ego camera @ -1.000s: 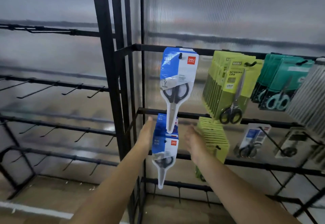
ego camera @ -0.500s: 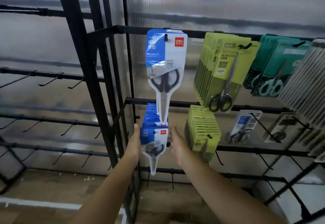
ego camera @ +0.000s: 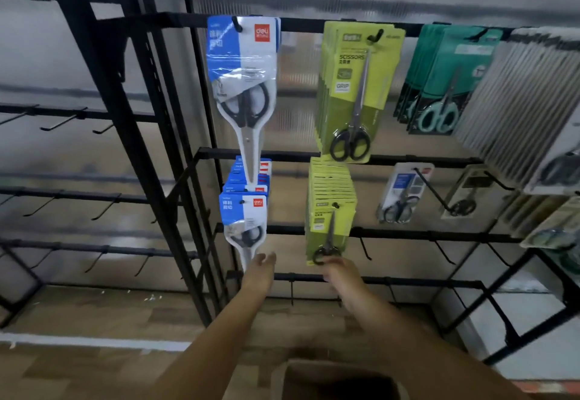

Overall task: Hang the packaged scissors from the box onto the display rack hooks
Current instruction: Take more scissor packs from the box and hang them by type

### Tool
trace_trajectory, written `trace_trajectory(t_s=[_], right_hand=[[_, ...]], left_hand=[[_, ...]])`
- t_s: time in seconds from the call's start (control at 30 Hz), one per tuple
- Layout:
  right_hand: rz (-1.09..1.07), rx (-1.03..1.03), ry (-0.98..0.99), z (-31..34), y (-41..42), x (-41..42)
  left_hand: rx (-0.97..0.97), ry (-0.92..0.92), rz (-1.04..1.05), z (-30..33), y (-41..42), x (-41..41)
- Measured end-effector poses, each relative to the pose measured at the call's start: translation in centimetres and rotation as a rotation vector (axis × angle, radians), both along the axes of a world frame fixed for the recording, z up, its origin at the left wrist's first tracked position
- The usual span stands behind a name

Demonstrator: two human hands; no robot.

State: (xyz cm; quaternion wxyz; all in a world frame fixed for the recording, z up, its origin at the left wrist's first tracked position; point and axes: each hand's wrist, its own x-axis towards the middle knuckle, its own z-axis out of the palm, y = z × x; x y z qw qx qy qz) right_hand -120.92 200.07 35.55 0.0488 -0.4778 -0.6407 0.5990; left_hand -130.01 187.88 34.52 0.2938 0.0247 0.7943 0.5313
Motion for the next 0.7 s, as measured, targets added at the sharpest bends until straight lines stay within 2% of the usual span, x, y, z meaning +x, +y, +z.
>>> trace_trajectory(t_s=[0.07, 0.13, 0.2, 0.27, 0.4, 0.5, 0.63, 0.7], right_hand=[[-0.143, 0.004, 0.028, 0.3, 2.1, 1.1], [-0.304, 0.042, 0.163, 1.4, 4.1, 1.6], [-0.368, 0.02, 0.307, 3.6, 5.3, 1.2], [-0.279, -0.063, 0.406, 5.9, 5.6, 0.0], [0.019, -0.165, 0.404, 7.7, 6.1, -2.1], [0.068, -0.191, 0.376, 7.9, 6.7, -2.2], [0.045, -0.06, 0.365, 7.3, 6.5, -0.9], [0.01, 0.0, 0.4, 6.0, 6.3, 0.1]], left_hand=[[0.054, 0.054, 0.002, 1.2, 2.0, 0.3], [0.12, 0.13, 0.024, 2.8, 3.9, 0.6], [0.237, 0.183, 0.021, 4.7, 5.4, 1.2], [0.368, 0.14, -0.013, 6.2, 6.8, 1.7], [0.467, 0.028, -0.108, 8.0, 8.9, 1.5], [0.444, -0.004, -0.129, 8.4, 9.0, 0.9], [0.426, 0.016, -0.132, 7.4, 8.6, 0.8], [0.386, 0.088, -0.117, 6.2, 8.0, 1.4]])
